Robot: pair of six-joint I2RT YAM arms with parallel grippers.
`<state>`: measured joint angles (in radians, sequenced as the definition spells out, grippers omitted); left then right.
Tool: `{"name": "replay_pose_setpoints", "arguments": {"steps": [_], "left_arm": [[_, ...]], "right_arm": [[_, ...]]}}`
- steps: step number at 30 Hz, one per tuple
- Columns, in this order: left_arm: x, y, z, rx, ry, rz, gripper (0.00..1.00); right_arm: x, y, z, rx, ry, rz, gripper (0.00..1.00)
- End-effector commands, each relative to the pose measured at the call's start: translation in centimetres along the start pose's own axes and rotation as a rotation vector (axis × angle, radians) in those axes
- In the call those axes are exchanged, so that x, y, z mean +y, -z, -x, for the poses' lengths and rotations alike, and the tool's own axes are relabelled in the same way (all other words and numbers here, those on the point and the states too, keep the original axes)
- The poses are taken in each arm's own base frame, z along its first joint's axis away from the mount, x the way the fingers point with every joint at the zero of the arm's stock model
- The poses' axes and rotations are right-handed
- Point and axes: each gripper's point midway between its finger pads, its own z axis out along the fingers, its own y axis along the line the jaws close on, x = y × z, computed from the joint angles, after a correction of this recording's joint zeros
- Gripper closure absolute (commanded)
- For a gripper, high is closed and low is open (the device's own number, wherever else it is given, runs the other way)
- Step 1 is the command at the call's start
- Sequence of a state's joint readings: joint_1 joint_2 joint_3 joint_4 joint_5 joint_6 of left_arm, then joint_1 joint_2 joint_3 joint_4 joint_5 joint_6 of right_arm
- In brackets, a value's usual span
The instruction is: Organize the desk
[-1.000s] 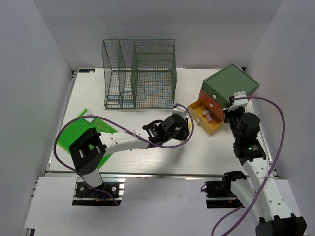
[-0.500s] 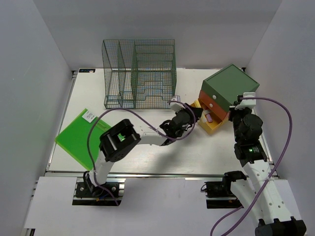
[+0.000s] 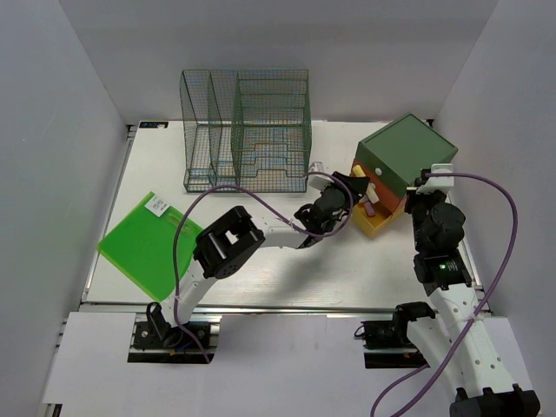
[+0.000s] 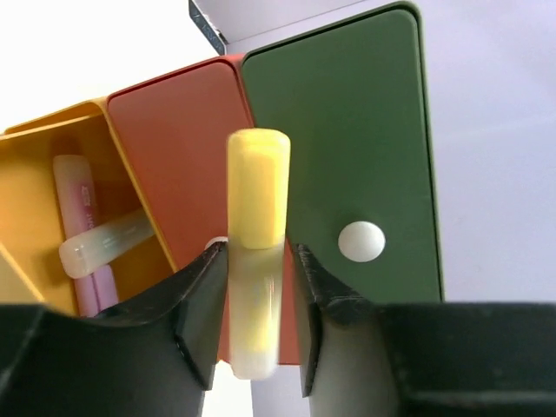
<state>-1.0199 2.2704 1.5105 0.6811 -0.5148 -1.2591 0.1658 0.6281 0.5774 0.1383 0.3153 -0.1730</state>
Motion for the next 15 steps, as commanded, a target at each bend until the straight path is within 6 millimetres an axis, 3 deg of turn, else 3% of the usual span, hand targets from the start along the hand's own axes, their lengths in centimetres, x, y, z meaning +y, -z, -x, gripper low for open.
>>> {"name": "replay_pose_setpoints", "arguments": {"steps": [1,9,11,12,13,15], "left_arm": [[-1.7,0.9,1.2,-0.006,0.028,-0.018,0.49],[-1.4,1.5,1.3,0.032,0.02,-0.009,0.48],[-2.3,2.2,1.6,0.042,0.027,-0.035,0.68],[-2.7,2.5,1.8,0.046,0.012,-0.047,0.73],[-4.5,3.1,2.3,0.053,0.011,-0.09,0.79],[-4.6,4.3,2.7,0.072,-0.068,-0.102,0.9]], "right_arm": [[-0.2,0.0,1.5,-0.064,-0.005,-0.005,1.0],[0.3,-0.2,0.9,-0.052,0.01,0.027,1.0],[0.9,-0.2,0.7,-0.047,0.023,0.056,1.0],[1.6,-0.2,0.4,-0.041,0.035,0.102,1.0],[2.0,-0.2,0.3,-0.039,0.044,0.126,1.0],[4.3,0.1,-0.2,-0.025,0.075,0.264,1.0]]}}
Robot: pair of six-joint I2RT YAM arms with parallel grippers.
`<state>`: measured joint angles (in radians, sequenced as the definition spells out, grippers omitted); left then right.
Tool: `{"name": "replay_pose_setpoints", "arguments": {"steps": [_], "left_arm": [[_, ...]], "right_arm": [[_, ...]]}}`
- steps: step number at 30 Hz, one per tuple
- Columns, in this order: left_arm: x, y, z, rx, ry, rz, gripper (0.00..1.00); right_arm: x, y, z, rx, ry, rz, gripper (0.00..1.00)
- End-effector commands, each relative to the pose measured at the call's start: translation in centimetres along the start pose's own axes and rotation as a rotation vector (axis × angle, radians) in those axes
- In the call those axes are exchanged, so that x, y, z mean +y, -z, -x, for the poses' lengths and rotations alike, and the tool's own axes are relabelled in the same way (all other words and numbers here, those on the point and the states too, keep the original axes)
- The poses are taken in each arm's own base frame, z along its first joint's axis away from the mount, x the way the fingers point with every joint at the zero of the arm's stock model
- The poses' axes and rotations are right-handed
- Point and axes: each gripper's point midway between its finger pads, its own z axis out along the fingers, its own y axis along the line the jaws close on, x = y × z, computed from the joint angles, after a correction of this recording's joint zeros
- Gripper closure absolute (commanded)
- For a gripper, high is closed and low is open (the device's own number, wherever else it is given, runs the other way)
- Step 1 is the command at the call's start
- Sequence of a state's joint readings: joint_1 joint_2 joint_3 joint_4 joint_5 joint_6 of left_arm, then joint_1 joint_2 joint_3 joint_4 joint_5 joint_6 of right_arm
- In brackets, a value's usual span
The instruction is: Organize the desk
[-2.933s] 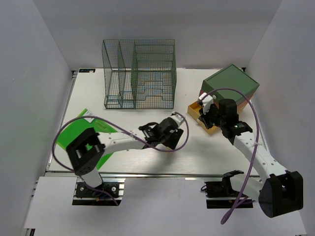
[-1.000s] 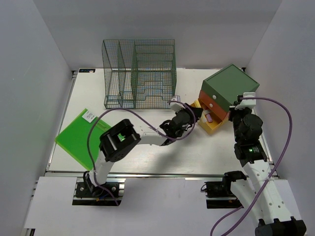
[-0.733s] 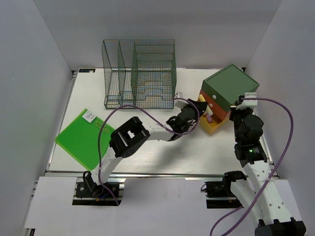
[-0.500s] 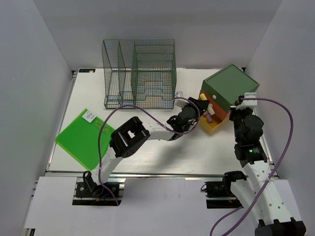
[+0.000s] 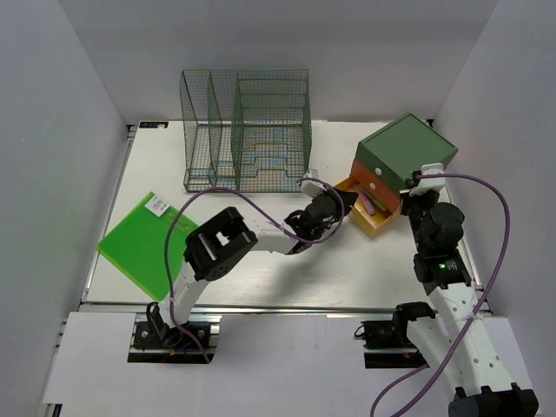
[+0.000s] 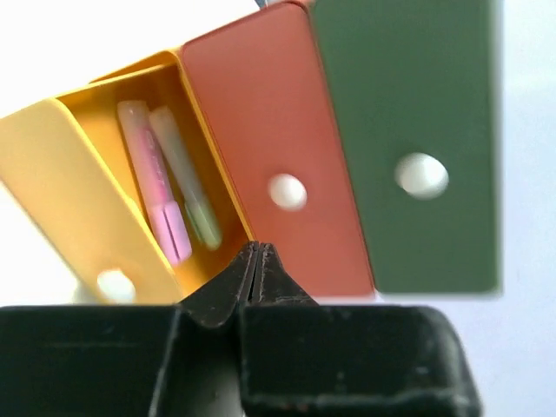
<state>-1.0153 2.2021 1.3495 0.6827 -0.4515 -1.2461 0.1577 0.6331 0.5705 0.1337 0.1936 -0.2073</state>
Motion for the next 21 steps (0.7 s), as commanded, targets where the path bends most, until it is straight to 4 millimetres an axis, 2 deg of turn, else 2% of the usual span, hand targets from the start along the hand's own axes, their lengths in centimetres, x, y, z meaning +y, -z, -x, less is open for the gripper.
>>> {"name": "replay_pose_setpoints", "arguments": {"steps": [1,2,3,4,5,6,7,8,10,11,12,13,14,15,16,17,18,19,20,21], "left_arm": [[-9.7,3.7,4.3,-0.006,-0.042,-0.195,0.93],[-8.9,4.6,4.3,0.011,-0.081,-0.18,0.96],[-8.8,5.5,4.5,0.026,-0.145,-0.183,0.97],[-8.5,6.6,4.2,0.07,-0.178,-0.176,0.98],[-10.2,8.4,5.8,0.071,-0.187,-0.21,0.99],[-7.0,10.1,5.0,0.132,-0.256,-0.153,1.0],[-6.1,11.5,5.0,0.167,-0.294,-0.137,1.0],[-5.8,14.1,6.1,0.193,-0.349,-0.146,1.0],[-2.7,16.9,6.4,0.278,-0.467,-0.055,1.0],[-3.8,18.8,8.1,0.261,-0.539,-0.069,0.99],[-0.6,20.4,8.6,0.319,-0.613,0.05,0.91],[0.3,21.5,9.2,0.34,-0.673,0.089,0.84],[1.1,23.5,10.7,0.353,-0.777,0.13,0.58],[1.5,24.3,11.9,0.349,-0.823,0.156,0.5],[1.8,25.1,12.7,0.348,-0.865,0.182,0.42],[1.4,26.0,14.4,0.31,-0.923,0.194,0.37],[2.1,27.0,15.3,0.322,-0.964,0.243,0.3],[2.5,27.6,16.1,0.317,-1.007,0.267,0.3],[2.2,28.4,17.5,0.279,-1.035,0.291,0.25],[2.5,28.8,18.0,0.266,-1.052,0.302,0.22]], "right_arm": [[3.6,0.0,-0.1,-0.017,0.052,0.218,1.0],[4.5,0.2,-0.5,-0.01,0.087,0.279,1.0],[6.4,0.7,-0.4,-0.022,0.101,0.392,1.0],[7.1,1.1,-1.1,-0.002,0.11,0.442,1.0],[7.8,1.4,-1.3,-0.003,0.133,0.486,1.0],[8.8,1.8,-1.3,-0.007,0.14,0.554,1.0],[9.3,2.2,-2.0,0.016,0.146,0.59,1.0],[10.1,2.6,-2.3,0.014,0.165,0.649,1.0],[11.4,3.4,-3.7,0.051,0.184,0.742,1.0],[12.0,3.7,-4.3,0.064,0.194,0.789,0.98],[13.0,3.9,-5.5,0.086,0.217,0.869,0.96],[13.6,4.3,-6.2,0.123,0.215,0.918,0.94],[14.3,4.1,-7.7,0.187,0.2,0.963,0.87],[14.7,3.9,-8.3,0.225,0.197,0.988,0.83],[14.8,3.8,-8.5,0.278,0.192,1.008,0.73],[15.6,3.3,-10.3,0.358,0.202,1.032,0.71],[15.7,3.0,-10.8,0.391,0.207,1.027,0.69],[15.9,2.6,-11.3,0.423,0.215,1.018,0.65],[16.2,1.5,-12.2,0.447,0.259,0.964,0.64],[16.2,1.0,-12.6,0.467,0.263,0.927,0.64]]}}
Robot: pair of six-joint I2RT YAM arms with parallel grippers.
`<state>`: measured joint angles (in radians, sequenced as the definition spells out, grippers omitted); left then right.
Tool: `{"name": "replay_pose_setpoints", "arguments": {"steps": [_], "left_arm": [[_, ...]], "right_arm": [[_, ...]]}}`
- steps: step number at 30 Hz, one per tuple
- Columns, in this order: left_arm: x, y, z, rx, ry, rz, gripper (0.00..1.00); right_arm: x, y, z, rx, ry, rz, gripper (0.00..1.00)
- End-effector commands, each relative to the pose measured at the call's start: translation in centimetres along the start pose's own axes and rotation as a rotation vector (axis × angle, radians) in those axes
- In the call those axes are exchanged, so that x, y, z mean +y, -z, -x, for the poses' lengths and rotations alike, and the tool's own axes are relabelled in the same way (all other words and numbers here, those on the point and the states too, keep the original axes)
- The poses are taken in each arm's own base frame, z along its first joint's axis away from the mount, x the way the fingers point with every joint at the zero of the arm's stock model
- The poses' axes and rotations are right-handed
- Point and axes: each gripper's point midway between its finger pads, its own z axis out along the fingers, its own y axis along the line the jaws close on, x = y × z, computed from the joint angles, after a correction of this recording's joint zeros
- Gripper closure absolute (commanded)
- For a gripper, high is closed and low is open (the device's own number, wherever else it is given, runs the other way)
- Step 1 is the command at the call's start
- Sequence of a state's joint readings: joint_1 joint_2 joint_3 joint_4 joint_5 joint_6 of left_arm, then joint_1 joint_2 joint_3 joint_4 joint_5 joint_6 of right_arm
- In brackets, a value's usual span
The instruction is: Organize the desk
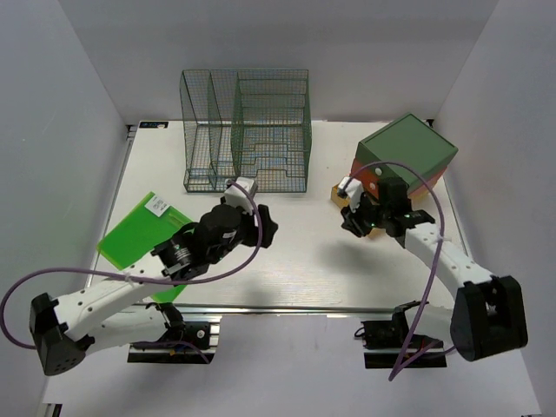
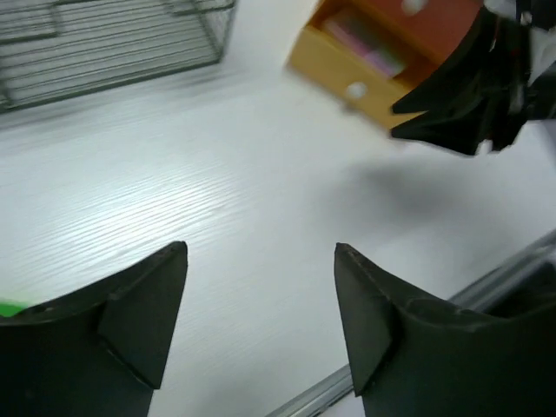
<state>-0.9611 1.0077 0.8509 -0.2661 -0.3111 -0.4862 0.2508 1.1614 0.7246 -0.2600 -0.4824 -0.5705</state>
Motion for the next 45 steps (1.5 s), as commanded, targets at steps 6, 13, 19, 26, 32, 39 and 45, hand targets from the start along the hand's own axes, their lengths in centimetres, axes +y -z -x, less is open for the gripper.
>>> {"name": "replay_pose_setpoints", "arguments": {"steps": [6,13,19,26,32,39,45], "left_arm": [[5.1,4.2,-1.5,-0.008,-0.213,0.099,0.18],[6.7,4.7,-2.0,-0.008,-0.222,0.162,0.17],[6.5,5.0,-1.8,-0.012,-0.217,0.149,0.15],[6.5,5.5,-1.3,-0.042,-0.201,0.14,0.14],[6.7,5.5,-1.3,-0.042,-0.201,0.148,0.14],[6.7,5.5,-1.4,-0.042,-0.202,0.15,0.11],[6.7,5.5,-1.4,-0.04,-0.201,0.15,0.1]], "right_arm": [[-3.9,-2.9,-0.5,0.193,0.034,-0.265,0.66],[-7.5,-2.9,-2.9,0.338,0.102,-0.523,0.67],[-9.0,-2.1,-3.5,0.386,0.18,-0.683,0.65],[-10.0,-1.8,-4.3,0.447,0.276,-0.798,0.61],[-10.7,-1.3,-4.7,0.496,0.353,-0.886,0.57],[-11.3,-0.9,-5.4,0.548,0.395,-0.938,0.56],[-11.7,-0.7,-5.8,0.576,0.423,-0.964,0.57]]}}
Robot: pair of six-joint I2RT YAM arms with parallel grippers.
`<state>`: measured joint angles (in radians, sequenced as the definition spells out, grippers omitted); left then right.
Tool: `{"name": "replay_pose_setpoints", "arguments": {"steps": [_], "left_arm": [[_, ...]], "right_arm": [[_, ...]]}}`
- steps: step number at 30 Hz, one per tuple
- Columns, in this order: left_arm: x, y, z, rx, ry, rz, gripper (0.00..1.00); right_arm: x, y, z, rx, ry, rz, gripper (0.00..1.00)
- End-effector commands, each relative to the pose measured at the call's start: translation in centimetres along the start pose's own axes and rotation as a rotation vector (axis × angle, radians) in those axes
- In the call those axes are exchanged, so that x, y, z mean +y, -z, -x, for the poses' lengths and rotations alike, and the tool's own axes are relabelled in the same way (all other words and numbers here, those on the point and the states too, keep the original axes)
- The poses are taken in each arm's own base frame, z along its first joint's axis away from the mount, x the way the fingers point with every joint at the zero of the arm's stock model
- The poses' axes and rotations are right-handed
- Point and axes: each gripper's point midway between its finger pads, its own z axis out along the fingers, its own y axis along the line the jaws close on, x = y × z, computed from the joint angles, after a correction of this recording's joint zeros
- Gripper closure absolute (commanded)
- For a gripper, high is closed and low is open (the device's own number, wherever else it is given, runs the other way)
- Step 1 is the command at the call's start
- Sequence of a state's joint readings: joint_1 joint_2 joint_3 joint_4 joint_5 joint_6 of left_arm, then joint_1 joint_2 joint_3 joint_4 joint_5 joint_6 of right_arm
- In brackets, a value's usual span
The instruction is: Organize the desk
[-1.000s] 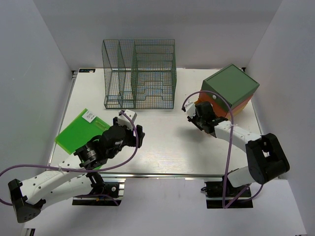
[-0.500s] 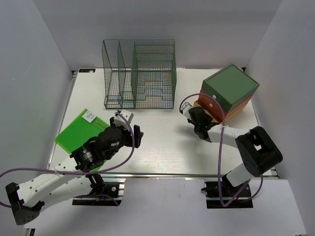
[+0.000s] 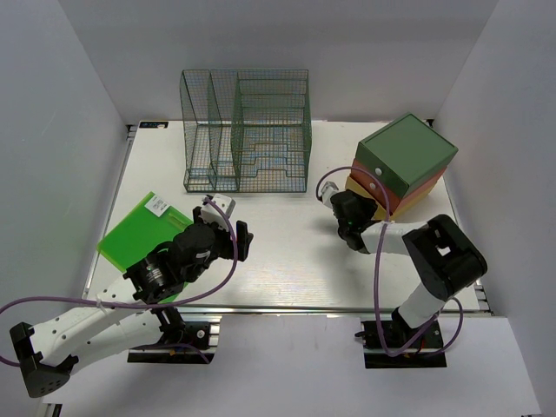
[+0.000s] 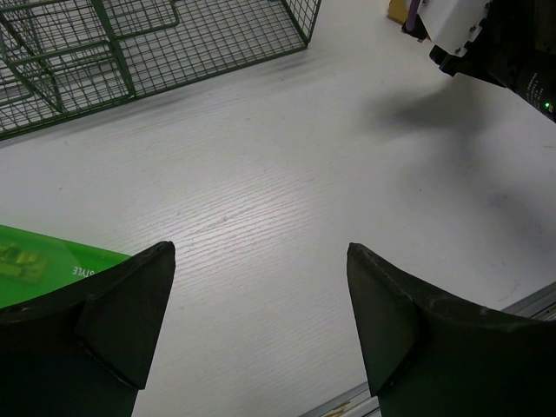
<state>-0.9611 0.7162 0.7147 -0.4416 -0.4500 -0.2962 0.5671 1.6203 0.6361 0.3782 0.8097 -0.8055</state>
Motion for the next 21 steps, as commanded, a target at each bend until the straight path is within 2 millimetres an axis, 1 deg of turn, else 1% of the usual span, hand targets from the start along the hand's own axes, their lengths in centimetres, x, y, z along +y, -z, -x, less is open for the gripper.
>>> {"name": "replay_pose_setpoints", "arguments": {"steps": [1,13,18,19,21], "left_arm": [[0.4,0.1,0.0,-0.006,-0.004,0.014,0.1],[0.5,0.0,-0.1,-0.004,-0.004,0.02,0.09],[0.5,-0.1,-0.2,-0.001,-0.006,0.021,0.09],[0.5,-0.1,-0.2,-0.001,-0.006,0.021,0.09],[0.5,-0.1,-0.3,0.004,-0.007,0.022,0.09]], "right_arm": [[-1.1,-0.1,-0.4,0.019,-0.012,-0.074,0.58],[-1.3,-0.6,-1.2,0.059,0.024,-0.109,0.64],[-1.7,-0.7,-1.5,0.069,0.024,-0.12,0.68],[-1.7,-0.8,-1.7,0.075,0.023,-0.118,0.7],[-1.7,-0.9,-1.8,0.08,0.025,-0.119,0.7]]}}
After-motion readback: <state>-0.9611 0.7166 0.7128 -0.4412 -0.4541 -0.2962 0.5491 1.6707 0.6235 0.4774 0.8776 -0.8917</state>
